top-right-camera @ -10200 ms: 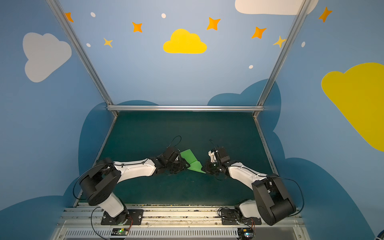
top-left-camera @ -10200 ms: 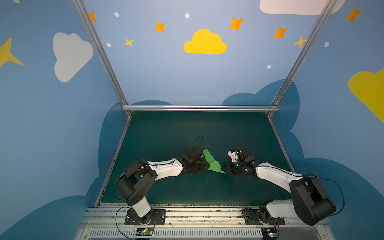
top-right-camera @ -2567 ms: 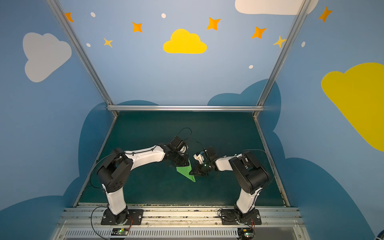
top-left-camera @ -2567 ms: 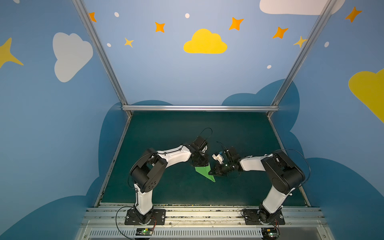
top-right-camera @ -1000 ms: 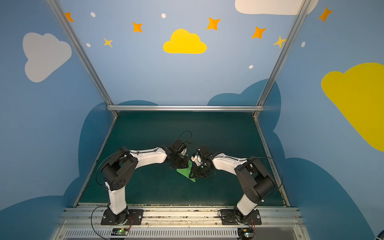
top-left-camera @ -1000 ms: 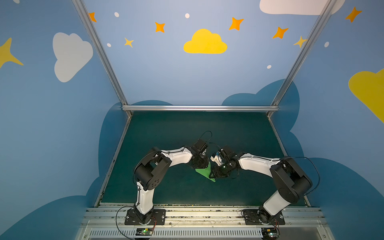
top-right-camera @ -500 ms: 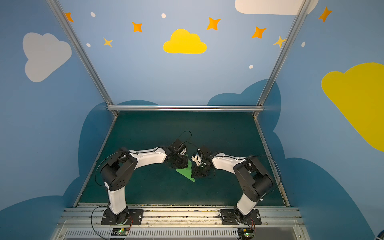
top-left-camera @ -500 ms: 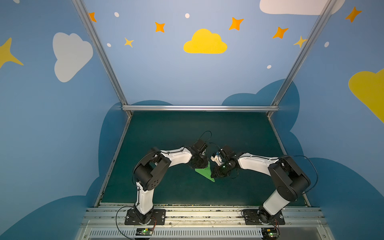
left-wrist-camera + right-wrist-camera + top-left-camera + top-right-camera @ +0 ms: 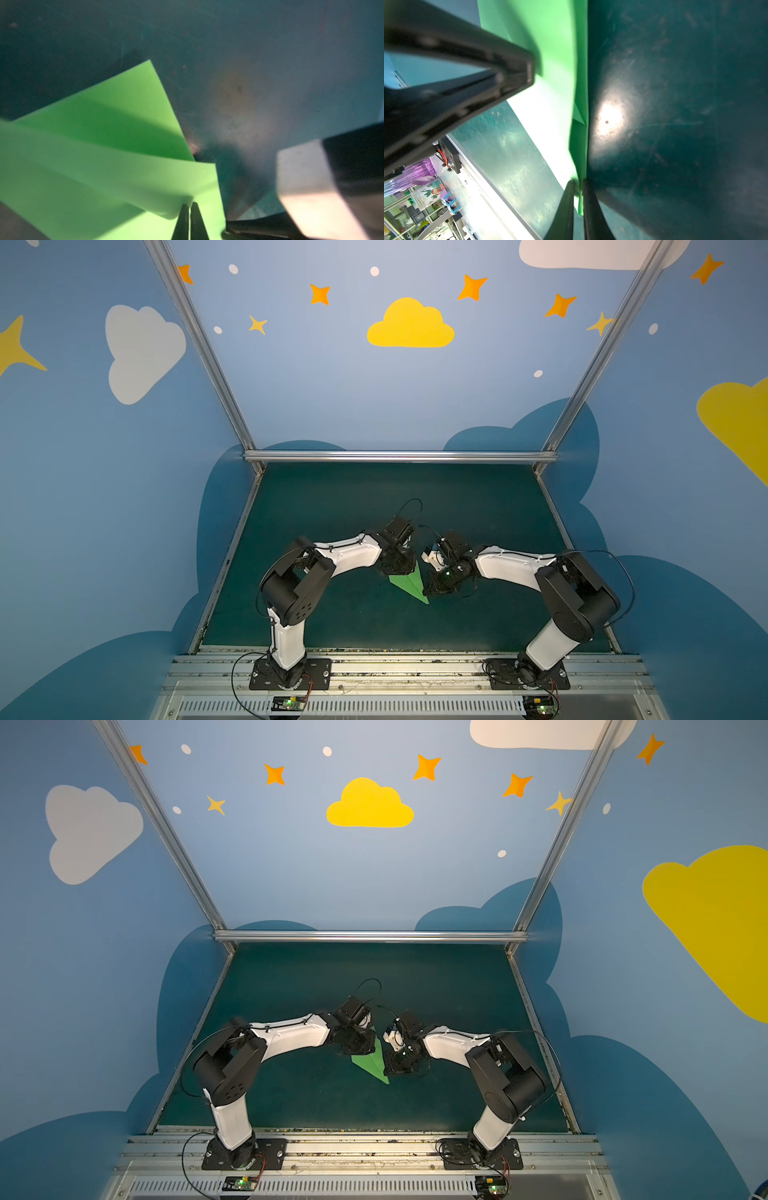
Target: Fold a paper plane with a square sheet of paper (fold left side to right side)
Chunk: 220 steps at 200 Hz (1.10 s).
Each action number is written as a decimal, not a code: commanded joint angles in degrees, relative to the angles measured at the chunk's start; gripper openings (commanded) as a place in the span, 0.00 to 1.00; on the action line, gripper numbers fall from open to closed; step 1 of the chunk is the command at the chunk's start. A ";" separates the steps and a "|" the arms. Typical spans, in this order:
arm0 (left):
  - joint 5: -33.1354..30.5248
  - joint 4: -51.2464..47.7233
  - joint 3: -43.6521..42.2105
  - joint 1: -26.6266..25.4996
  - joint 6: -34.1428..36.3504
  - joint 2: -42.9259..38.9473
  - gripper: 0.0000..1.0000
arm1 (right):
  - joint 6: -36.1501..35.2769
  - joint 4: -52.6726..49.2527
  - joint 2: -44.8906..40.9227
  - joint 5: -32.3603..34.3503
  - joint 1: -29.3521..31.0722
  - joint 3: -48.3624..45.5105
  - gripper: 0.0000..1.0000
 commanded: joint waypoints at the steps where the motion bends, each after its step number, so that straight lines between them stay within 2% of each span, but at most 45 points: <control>1: 0.60 0.55 -0.63 -0.59 -0.76 -2.34 0.13 | 0.41 -0.10 2.02 1.80 0.50 -1.36 0.13; 43: 1.27 1.59 -1.07 -2.09 -1.43 -2.81 0.13 | 0.50 0.00 2.47 1.67 0.48 -1.28 0.12; 101: 1.11 2.50 -0.28 -3.24 -1.45 0.50 0.13 | 0.35 -0.10 2.91 1.76 0.48 -1.12 0.11; 220: -4.30 1.64 -2.69 -3.13 -1.62 3.78 0.10 | 0.15 -0.34 3.18 1.66 0.60 -0.42 0.12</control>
